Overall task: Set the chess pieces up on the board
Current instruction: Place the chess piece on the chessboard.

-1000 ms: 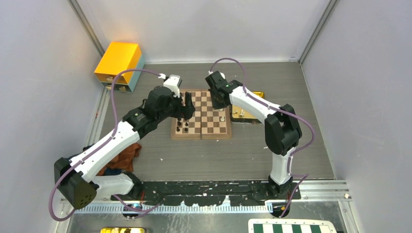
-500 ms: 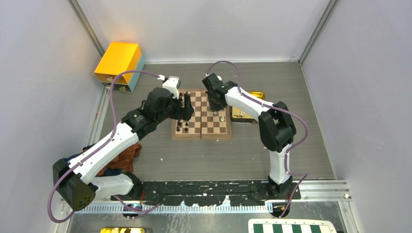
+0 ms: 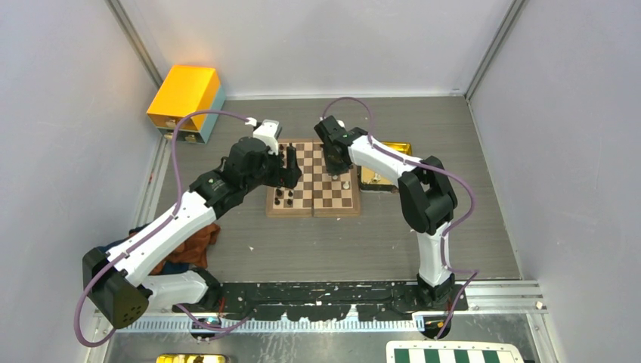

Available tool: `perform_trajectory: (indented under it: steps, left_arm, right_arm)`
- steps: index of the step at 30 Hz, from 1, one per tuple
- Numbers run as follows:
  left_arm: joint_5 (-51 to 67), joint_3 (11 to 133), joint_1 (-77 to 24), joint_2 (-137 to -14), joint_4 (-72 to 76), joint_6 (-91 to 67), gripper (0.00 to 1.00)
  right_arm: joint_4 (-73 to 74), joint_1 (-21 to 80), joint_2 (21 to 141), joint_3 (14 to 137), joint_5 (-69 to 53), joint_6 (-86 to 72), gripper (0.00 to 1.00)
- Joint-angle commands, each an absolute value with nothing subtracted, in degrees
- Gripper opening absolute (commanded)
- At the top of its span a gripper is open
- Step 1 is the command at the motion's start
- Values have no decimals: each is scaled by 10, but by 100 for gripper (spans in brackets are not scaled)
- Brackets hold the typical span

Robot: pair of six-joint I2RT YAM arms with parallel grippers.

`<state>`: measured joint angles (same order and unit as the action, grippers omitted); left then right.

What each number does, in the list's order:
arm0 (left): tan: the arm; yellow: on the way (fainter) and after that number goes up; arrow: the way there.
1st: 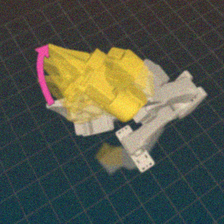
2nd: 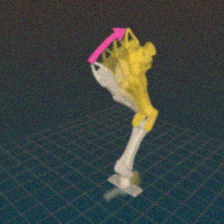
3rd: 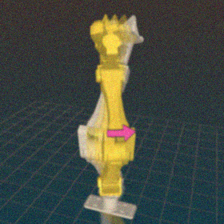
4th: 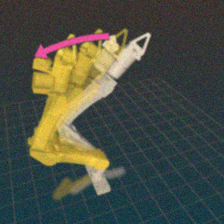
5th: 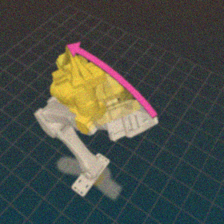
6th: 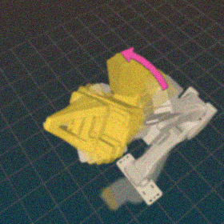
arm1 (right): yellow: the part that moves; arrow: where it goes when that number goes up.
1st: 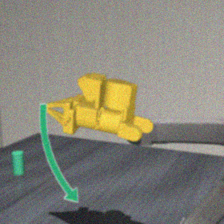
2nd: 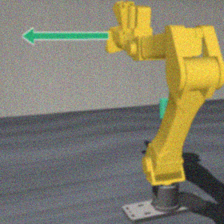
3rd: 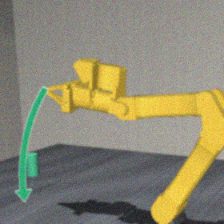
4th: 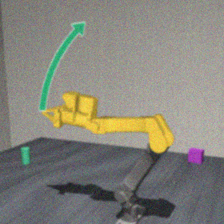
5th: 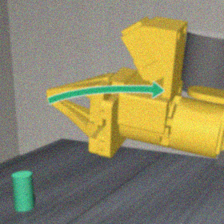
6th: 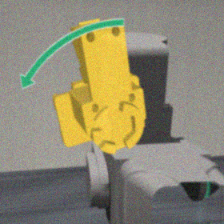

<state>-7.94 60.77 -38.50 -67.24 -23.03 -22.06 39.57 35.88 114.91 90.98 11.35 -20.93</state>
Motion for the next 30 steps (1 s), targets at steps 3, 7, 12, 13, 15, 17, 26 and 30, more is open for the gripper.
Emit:
perform_trajectory:
  steps: [3, 7, 12, 13, 15, 17, 26, 30]
  left_arm:
    - [-85, 608, -382, -663, -214, -214, 86]
    - [-84, 608, -381, -664, -211, -214, 86]
    - [-84, 607, -382, -667, -209, -214, 86]
    - [-84, 607, -382, -668, -208, -214, 87]
    - [-84, 607, -382, -669, -208, -214, 86]
    - [-84, 607, -382, -670, -207, -214, 86]
    - [-84, 606, -381, -672, -205, -214, 86]
    - [-83, 605, -381, -673, -204, -214, 87]
  right_arm:
    - [375, 351, 1150, 924, 108, -213, 1]
    - [373, 349, 1152, 921, 107, -213, 1]
    - [372, 346, 1156, 921, 103, -213, 1]
    - [371, 346, 1157, 921, 103, -213, 1]
    - [371, 346, 1159, 921, 101, -213, 1]
    - [370, 346, 1160, 921, 100, -213, 1]
    - [370, 346, 1162, 916, 98, -215, 2]
    - [370, 346, 1161, 913, 98, -215, 9]
